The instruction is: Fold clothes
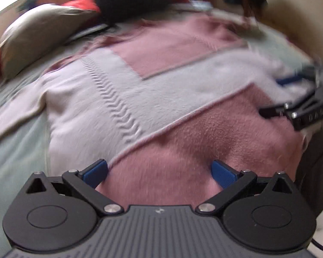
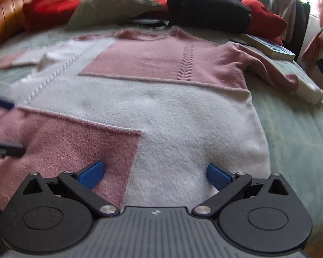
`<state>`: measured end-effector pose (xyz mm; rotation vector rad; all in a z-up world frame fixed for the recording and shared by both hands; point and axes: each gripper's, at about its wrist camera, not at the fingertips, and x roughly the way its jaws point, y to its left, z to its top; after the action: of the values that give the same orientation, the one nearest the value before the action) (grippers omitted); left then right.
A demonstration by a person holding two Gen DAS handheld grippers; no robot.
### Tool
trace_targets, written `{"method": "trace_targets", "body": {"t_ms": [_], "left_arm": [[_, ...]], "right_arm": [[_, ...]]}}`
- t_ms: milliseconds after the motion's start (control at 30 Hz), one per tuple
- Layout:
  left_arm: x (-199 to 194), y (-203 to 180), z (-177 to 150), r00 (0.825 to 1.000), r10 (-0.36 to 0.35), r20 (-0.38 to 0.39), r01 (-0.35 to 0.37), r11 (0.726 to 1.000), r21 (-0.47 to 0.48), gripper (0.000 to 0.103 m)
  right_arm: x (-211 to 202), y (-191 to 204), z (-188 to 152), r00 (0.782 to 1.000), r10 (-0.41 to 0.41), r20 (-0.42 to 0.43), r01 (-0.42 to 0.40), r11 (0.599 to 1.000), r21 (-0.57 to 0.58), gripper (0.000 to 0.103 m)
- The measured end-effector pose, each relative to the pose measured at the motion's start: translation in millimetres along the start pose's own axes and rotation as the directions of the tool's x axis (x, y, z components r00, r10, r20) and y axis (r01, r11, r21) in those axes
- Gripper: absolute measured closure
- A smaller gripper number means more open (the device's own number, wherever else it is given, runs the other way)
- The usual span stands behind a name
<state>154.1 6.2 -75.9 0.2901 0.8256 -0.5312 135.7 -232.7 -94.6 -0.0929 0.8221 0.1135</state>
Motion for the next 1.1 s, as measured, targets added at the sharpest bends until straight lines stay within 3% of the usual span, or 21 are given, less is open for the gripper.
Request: {"method": "trace_targets", "body": {"t_ms": [100,233,333,467,600,800,1000,1100], "left_arm": [[-19.2,4.5,-16.1,0.999,0.048,0.012,-0.047,0.995,-0.089,0.001],[-47.5,9.7,-31.9,0.991,0.131,0.037,-0.119,0.968,-0.223,0.001],[-63.9,25.0,-30.0,0.981,0.188,0.050,-0.161,0.929,-0.334,0.001],[-78.1,36.2,-28.6,0.962,0.271,0.028,-0.239,0.888,-0.393,0.001],[-84.0,32.6,-33.4,0.957,0.288,0.039,-0.253,0.891,-0.377,0.001],[-75.3,27.8,-26.8,0.975,0.213,0.058,-0.182,0.924,-0.336,0.001],[-64.2,25.2,23.0,0.978,0.127,0.164,-0.080,0.961,-0.264,0.001],[-49.1,27.0,54.6,0.975,0.077,0.209,-0.026,0.971,-0.236,0.001]], "right_arm": [[-9.3,-3.7,-19.5,0.997,0.020,0.073,-0.017,0.999,-0.030,0.000],[-26.1,0.3,-13.6,0.997,0.034,0.073,-0.034,0.999,-0.005,0.000],[-35.6,25.3,3.4,0.975,0.156,0.161,-0.144,0.986,-0.084,0.000],[-18.2,84.0,16.9,0.944,0.283,0.171,-0.229,0.932,-0.279,0.000],[4.3,115.7,0.2,0.956,0.276,0.102,-0.223,0.905,-0.361,0.000],[-25.8,86.5,-24.9,0.955,0.290,0.063,-0.261,0.923,-0.283,0.000],[-46.6,35.5,-9.7,0.981,0.147,0.131,-0.134,0.986,-0.104,0.000],[-44.1,16.1,2.7,0.987,0.074,0.144,-0.068,0.997,-0.044,0.000]]}}
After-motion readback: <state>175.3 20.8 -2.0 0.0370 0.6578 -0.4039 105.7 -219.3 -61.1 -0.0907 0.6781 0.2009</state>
